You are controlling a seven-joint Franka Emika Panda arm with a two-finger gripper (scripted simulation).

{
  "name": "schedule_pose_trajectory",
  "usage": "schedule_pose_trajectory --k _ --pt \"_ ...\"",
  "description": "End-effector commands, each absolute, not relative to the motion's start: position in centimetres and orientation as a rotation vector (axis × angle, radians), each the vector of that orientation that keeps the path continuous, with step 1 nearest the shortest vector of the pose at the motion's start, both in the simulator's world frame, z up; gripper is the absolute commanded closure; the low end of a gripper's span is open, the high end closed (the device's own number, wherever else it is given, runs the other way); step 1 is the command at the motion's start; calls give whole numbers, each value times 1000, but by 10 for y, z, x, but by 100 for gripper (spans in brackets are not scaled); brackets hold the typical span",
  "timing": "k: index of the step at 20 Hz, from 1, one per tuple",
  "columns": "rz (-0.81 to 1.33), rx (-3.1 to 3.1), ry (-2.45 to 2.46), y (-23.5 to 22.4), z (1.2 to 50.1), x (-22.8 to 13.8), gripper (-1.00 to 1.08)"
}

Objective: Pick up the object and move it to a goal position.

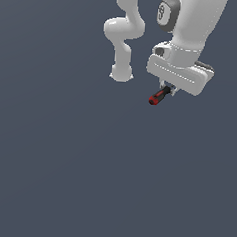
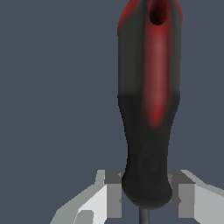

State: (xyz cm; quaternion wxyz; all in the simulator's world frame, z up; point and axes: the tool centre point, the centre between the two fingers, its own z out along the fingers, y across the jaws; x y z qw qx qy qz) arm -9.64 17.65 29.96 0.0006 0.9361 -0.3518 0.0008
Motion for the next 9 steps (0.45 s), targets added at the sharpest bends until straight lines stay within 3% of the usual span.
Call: schedule_pose_trajectory --k 1,9 --pt "2 2939 -1107 187 311 -100 108" --pt "0 2940 -1107 196 320 -101 108"
